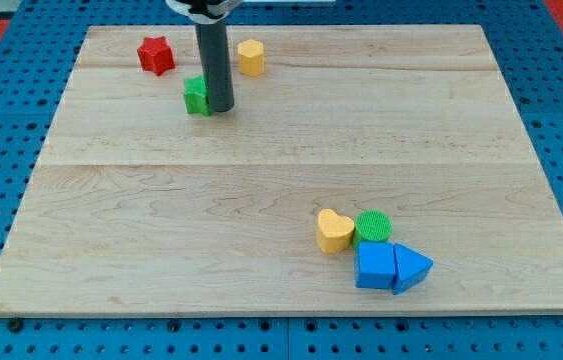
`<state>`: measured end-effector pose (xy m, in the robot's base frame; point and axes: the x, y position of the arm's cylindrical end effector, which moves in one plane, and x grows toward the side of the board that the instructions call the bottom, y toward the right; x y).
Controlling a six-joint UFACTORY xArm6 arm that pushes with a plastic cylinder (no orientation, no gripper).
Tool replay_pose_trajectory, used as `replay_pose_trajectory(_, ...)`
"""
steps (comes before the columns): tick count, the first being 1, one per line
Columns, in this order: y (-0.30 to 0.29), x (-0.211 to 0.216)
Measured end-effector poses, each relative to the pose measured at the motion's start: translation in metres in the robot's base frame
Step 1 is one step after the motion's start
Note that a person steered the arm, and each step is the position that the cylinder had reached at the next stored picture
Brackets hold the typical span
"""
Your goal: Point your arm at bottom right
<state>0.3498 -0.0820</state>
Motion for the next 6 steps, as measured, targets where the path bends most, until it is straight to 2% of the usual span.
replay_pose_trajectory(1, 0.046, 0.024)
replay_pose_trajectory(4, 0.284, 0.141)
replay_pose_trajectory(5, 0.274, 0.203)
replay_pose_trajectory(6, 0.255, 0.244)
